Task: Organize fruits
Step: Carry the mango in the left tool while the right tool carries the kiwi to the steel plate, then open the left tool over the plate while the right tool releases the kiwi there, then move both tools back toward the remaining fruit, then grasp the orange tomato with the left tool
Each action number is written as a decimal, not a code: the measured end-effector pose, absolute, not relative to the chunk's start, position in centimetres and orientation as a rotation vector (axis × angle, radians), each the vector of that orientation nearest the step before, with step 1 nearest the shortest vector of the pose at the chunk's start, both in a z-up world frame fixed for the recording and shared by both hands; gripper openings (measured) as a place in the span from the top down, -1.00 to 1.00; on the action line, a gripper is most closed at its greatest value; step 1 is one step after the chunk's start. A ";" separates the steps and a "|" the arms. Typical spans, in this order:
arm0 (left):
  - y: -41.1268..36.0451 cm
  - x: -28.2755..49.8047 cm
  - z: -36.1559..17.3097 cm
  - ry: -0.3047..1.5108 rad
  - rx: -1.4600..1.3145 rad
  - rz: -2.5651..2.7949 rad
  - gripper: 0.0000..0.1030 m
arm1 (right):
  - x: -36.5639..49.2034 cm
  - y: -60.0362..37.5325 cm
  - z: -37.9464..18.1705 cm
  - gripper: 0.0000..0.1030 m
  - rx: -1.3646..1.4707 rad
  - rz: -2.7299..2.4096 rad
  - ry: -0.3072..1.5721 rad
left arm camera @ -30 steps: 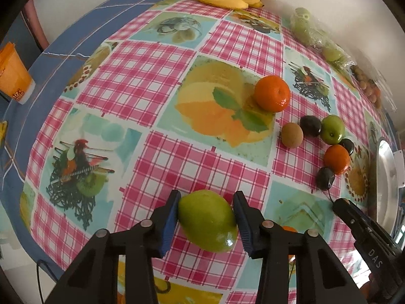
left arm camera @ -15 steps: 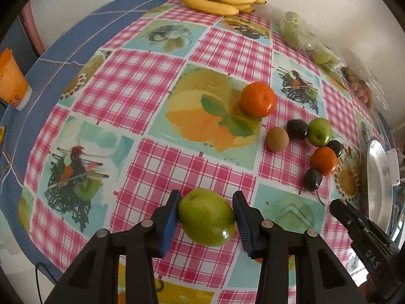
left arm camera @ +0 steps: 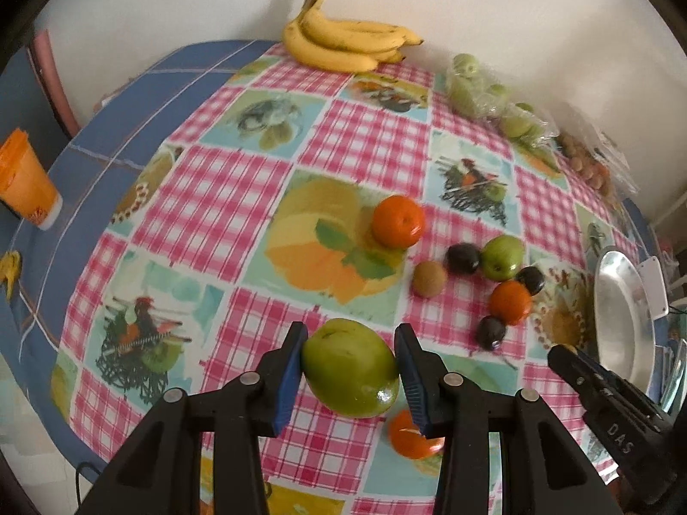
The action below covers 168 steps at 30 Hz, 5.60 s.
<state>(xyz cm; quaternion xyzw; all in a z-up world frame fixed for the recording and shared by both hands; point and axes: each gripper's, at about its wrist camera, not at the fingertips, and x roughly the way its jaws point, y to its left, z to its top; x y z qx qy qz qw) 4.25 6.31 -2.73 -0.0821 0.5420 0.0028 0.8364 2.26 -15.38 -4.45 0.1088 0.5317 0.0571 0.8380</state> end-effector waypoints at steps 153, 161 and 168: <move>1.3 2.1 -6.6 1.408 -0.148 -0.142 0.23 | -1.3 -17.3 -4.6 -0.96 0.318 -0.071 1.247; 2.2 3.4 -5.4 1.346 -0.174 -0.119 0.23 | -0.1 -16.8 -4.9 -0.96 0.335 -0.044 1.221; 4.3 4.8 -4.2 1.255 -0.227 -0.053 0.24 | 1.5 -15.4 -4.7 -0.94 0.336 0.010 1.170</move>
